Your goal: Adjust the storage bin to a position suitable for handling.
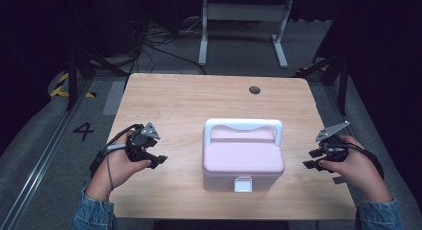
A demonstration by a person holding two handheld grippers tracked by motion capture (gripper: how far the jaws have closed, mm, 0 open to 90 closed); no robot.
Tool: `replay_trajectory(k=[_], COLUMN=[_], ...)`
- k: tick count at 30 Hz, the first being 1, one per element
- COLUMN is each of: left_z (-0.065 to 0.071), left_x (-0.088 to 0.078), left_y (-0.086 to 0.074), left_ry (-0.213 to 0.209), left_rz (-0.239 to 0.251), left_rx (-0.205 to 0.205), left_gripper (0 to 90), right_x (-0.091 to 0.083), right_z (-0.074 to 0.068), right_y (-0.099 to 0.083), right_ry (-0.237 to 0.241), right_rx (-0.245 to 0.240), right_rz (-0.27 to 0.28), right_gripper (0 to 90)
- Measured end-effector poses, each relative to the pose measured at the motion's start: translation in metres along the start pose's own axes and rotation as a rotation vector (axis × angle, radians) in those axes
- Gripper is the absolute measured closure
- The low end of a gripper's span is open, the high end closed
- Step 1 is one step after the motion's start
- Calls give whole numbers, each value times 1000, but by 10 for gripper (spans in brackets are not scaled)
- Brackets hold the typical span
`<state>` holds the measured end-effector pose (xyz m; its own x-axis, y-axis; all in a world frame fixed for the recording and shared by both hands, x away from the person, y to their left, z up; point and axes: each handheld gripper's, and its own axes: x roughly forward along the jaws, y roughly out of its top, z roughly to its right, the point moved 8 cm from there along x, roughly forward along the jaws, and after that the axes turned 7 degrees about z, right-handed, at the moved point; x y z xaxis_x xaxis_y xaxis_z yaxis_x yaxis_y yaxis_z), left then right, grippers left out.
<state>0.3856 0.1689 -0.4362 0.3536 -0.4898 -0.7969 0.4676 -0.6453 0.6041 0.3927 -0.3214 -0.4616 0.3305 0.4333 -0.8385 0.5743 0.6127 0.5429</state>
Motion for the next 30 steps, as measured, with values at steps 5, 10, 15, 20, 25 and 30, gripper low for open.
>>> replay_trajectory(k=[5,10,15,20,25,30], left_z=[9,9,8,13,21,24], left_x=[1,-2,-7,-11,-9,-10], left_y=[8,20,33,49,67,86], left_ry=[-41,-21,6,-21,-52,-75], left_rz=[57,112,86,141,171,212], left_rx=[-9,9,11,43,77,79], left_gripper=[407,410,412,409,405,396], right_x=[-3,-5,-7,-7,-9,-10], right_z=[1,0,-1,-2,-3,-5], right_y=[-2,-5,-13,-19,-24,-31], right_ry=[-3,-4,-11,-15,-19,-22], right_rx=[6,10,24,36,46,57], right_rz=[6,8,3,-6,-6,-9], right_gripper=[489,488,487,486,484,480])
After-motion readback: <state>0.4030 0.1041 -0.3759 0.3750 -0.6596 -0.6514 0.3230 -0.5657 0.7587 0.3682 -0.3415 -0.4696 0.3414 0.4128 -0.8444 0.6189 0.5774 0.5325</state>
